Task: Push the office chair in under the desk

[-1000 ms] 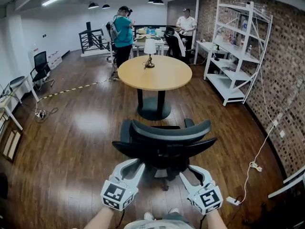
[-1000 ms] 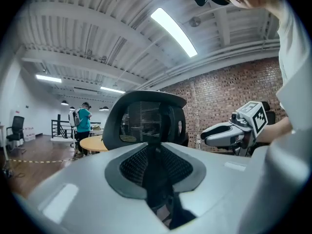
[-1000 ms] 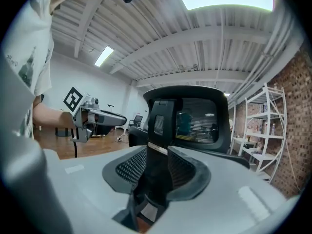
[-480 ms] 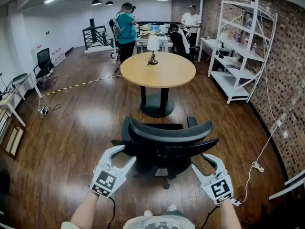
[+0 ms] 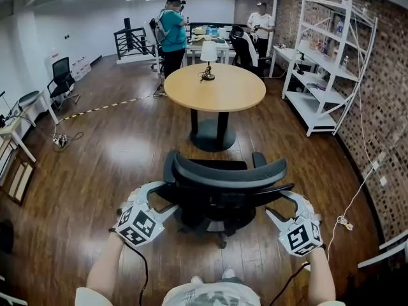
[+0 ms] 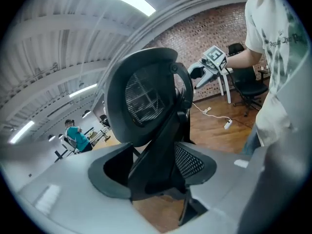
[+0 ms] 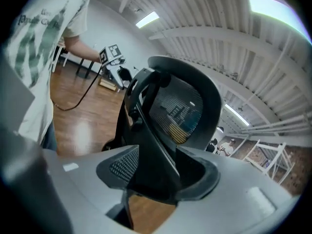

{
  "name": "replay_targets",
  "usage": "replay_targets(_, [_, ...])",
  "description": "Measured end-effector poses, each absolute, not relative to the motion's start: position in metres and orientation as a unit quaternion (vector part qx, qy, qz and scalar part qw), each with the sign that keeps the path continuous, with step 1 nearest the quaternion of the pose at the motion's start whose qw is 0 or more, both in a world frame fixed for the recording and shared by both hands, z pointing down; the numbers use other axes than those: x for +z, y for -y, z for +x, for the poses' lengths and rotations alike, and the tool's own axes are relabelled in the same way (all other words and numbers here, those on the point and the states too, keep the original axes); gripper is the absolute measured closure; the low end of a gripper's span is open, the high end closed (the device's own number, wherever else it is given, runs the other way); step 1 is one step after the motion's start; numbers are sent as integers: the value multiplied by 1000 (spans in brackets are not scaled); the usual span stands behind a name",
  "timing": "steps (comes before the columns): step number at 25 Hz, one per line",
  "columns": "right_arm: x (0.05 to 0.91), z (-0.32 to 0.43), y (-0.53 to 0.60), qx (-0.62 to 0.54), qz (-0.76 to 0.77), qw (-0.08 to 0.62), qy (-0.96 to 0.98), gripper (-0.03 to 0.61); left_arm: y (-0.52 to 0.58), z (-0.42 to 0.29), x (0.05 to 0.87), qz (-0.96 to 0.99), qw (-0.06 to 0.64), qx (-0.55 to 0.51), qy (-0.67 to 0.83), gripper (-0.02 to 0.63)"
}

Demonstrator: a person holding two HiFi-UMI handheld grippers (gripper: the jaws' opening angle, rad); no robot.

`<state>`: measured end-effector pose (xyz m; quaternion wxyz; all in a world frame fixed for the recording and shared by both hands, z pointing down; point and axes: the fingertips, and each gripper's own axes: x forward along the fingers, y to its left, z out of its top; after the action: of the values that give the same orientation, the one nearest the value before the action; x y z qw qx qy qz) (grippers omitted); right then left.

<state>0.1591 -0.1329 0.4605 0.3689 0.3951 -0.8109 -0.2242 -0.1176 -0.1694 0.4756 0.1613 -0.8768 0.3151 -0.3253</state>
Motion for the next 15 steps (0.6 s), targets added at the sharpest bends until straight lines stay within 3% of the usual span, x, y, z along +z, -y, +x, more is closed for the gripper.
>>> replay_targets(5, [474,174,157,-244,363,437,785,354,184,-121,497,-855,187,-393,-283,344])
replay_targets(15, [501,178,182,-236,301,493,782,354,206,-117,519,-822,213,-468,-245,344])
